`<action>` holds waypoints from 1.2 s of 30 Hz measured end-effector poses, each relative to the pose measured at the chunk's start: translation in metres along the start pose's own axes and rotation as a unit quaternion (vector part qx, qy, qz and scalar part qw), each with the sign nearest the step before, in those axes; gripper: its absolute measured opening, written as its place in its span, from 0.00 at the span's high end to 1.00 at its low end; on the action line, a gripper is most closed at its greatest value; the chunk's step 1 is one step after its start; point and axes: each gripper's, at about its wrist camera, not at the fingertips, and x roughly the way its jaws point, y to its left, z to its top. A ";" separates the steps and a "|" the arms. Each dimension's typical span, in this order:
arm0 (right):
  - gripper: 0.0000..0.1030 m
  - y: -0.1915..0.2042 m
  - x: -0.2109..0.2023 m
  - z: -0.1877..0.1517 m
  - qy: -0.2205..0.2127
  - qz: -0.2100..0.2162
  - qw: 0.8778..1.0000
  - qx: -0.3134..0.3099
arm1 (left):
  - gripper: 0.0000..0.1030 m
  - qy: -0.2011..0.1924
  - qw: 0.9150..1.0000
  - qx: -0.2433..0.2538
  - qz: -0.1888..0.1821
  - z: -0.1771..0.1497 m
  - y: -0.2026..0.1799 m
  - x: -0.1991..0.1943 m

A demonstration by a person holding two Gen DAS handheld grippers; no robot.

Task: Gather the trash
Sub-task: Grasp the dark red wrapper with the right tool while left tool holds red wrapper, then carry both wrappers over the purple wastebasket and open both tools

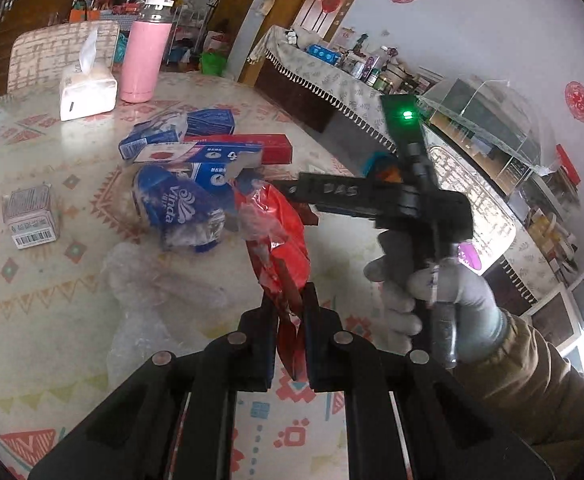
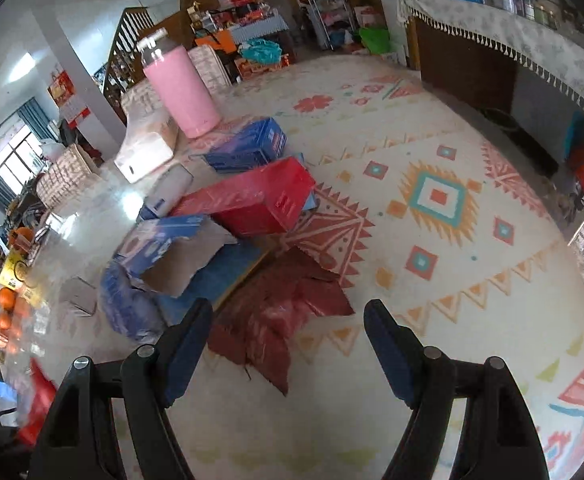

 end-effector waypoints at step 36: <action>0.65 -0.061 -0.128 -0.066 -0.072 -0.116 0.989 -0.051 | 0.90 0.008 0.991 0.063 0.119 -0.005 -0.050 0.021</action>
